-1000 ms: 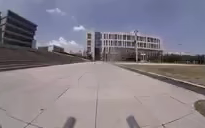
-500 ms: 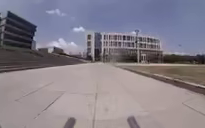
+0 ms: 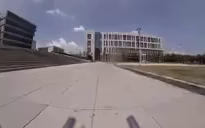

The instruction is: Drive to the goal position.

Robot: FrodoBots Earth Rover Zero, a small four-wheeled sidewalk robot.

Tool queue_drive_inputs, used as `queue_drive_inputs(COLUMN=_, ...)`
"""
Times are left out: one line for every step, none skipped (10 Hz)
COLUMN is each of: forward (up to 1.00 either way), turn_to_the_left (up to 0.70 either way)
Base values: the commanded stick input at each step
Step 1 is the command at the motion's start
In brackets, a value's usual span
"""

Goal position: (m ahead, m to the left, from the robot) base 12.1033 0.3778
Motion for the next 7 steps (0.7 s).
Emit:
queue_drive_inputs(forward=1.0, turn_to_the_left=0.27)
queue_drive_inputs(forward=1.0, turn_to_the_left=0.0)
queue_drive_inputs(forward=1.0, turn_to_the_left=0.0)
queue_drive_inputs(forward=1.0, turn_to_the_left=0.0)
queue_drive_inputs(forward=1.0, turn_to_the_left=0.0)
queue_drive_inputs(forward=1.0, turn_to_the_left=0.0)
queue_drive_inputs(forward=1.0, turn_to_the_left=0.0)
